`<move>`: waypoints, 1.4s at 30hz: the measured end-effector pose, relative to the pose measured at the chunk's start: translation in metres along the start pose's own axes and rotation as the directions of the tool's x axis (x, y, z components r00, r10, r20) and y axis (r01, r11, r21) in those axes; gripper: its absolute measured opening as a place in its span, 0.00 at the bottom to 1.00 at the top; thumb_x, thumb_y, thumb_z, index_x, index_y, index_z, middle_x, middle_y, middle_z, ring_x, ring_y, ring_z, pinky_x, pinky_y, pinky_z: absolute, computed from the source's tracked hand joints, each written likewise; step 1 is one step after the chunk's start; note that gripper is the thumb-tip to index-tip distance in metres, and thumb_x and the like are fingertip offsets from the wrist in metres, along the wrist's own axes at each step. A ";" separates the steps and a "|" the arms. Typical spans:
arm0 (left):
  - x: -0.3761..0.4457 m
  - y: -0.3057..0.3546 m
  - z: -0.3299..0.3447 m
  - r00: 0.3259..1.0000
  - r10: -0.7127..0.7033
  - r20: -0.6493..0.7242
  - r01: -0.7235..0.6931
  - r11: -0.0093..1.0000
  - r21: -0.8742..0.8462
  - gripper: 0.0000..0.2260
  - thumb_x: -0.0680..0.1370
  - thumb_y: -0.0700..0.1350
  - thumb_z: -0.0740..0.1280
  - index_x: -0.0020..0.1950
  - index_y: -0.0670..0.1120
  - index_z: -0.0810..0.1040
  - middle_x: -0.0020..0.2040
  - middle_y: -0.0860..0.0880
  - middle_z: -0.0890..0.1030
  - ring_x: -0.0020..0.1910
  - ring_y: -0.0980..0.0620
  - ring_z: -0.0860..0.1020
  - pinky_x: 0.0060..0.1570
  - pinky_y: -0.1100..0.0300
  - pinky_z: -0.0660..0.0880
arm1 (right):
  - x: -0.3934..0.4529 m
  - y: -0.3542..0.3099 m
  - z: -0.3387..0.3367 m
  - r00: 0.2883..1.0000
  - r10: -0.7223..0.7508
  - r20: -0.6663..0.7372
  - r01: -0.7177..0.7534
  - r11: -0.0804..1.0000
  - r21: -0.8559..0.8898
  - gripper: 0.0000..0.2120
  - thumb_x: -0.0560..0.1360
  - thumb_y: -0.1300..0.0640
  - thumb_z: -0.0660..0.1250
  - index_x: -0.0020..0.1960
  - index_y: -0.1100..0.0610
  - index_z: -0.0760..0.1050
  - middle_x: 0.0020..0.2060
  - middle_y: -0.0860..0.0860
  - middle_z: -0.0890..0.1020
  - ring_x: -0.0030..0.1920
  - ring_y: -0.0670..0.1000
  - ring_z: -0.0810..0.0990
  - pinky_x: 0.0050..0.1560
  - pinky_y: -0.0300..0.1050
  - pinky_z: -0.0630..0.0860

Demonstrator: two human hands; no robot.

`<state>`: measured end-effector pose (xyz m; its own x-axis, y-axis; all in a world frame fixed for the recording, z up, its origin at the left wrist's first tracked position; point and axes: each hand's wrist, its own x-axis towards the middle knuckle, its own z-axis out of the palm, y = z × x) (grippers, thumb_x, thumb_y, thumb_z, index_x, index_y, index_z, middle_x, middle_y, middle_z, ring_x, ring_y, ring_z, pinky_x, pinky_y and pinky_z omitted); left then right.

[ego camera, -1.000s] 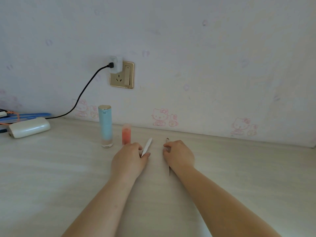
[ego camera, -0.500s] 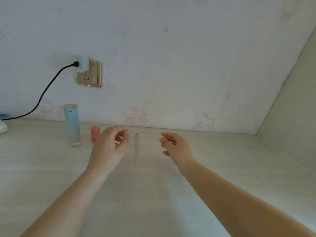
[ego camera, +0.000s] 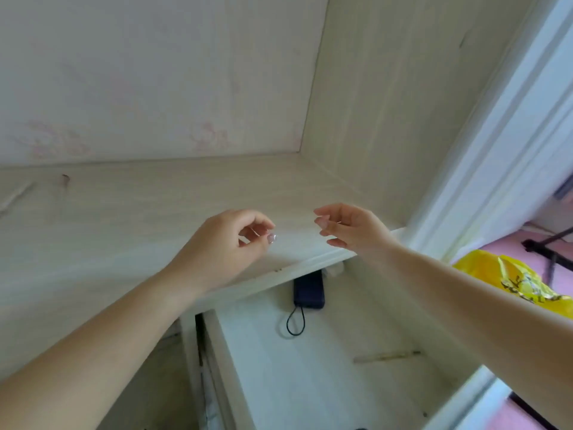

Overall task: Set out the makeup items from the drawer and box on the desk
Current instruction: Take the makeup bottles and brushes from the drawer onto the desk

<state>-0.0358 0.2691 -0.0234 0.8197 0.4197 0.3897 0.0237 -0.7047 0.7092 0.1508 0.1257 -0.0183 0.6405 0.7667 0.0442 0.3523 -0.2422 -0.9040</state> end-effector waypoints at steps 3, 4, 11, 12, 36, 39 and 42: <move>-0.008 0.020 0.048 0.977 -0.044 0.211 0.038 0.999 0.035 0.07 0.75 0.49 0.68 0.52 0.52 0.79 0.47 0.57 0.80 0.45 0.60 0.78 0.47 0.67 0.74 | -0.031 0.042 -0.035 0.999 0.043 0.033 -0.039 0.994 -0.097 0.09 0.74 0.59 0.68 0.45 0.45 0.77 0.39 0.43 0.79 0.34 0.38 0.79 0.37 0.31 0.74; -0.010 0.023 0.059 0.952 -0.066 0.298 0.049 0.997 0.064 0.09 0.75 0.51 0.68 0.54 0.53 0.79 0.48 0.57 0.80 0.46 0.60 0.78 0.49 0.64 0.75 | -0.037 0.053 -0.042 0.996 0.051 0.069 -0.037 0.981 -0.191 0.09 0.74 0.59 0.69 0.46 0.43 0.77 0.39 0.41 0.79 0.37 0.39 0.79 0.40 0.33 0.74; -0.041 0.032 0.153 0.650 -0.236 0.723 -0.051 0.935 0.351 0.18 0.75 0.54 0.67 0.63 0.51 0.74 0.56 0.54 0.79 0.51 0.55 0.76 0.51 0.62 0.73 | -0.072 0.137 -0.063 0.865 0.384 0.323 0.042 0.585 -0.810 0.17 0.73 0.54 0.69 0.61 0.49 0.75 0.54 0.45 0.79 0.49 0.45 0.76 0.57 0.40 0.73; -0.047 0.032 0.166 0.622 -0.244 0.744 -0.048 0.936 0.347 0.18 0.75 0.53 0.67 0.63 0.50 0.74 0.56 0.53 0.80 0.52 0.54 0.77 0.52 0.61 0.74 | -0.072 0.147 -0.064 0.852 0.403 0.334 0.076 0.536 -0.841 0.18 0.73 0.54 0.69 0.62 0.49 0.75 0.55 0.45 0.79 0.48 0.45 0.75 0.56 0.40 0.73; -0.095 0.009 0.253 0.499 -0.424 0.756 -0.183 0.801 0.570 0.12 0.74 0.48 0.65 0.53 0.42 0.75 0.50 0.43 0.79 0.46 0.43 0.77 0.40 0.56 0.70 | -0.048 0.210 -0.055 0.738 0.519 0.433 0.401 0.179 -0.898 0.12 0.73 0.52 0.68 0.55 0.55 0.78 0.55 0.53 0.79 0.53 0.56 0.78 0.43 0.45 0.72; -0.086 0.005 0.247 0.540 -0.428 0.725 -0.084 0.830 0.552 0.10 0.72 0.46 0.65 0.52 0.44 0.74 0.50 0.44 0.79 0.49 0.44 0.77 0.41 0.56 0.71 | -0.053 0.211 -0.058 0.775 0.457 0.437 0.349 0.267 -0.898 0.11 0.74 0.53 0.64 0.52 0.58 0.77 0.52 0.53 0.80 0.47 0.54 0.76 0.42 0.45 0.72; -0.073 0.002 0.228 0.623 -0.399 0.673 0.107 0.896 0.432 0.09 0.72 0.47 0.67 0.50 0.47 0.74 0.48 0.49 0.79 0.48 0.49 0.77 0.45 0.56 0.73 | -0.056 0.203 -0.064 0.842 0.331 0.425 0.245 0.467 -0.850 0.08 0.73 0.53 0.65 0.50 0.55 0.76 0.46 0.49 0.80 0.43 0.50 0.74 0.41 0.43 0.70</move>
<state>0.0352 0.1067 -0.1842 0.8863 0.1575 -0.4356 0.3561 -0.8331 0.4232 0.2303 -0.0042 -0.1767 0.3657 0.8183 -0.4433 0.9014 -0.4300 -0.0500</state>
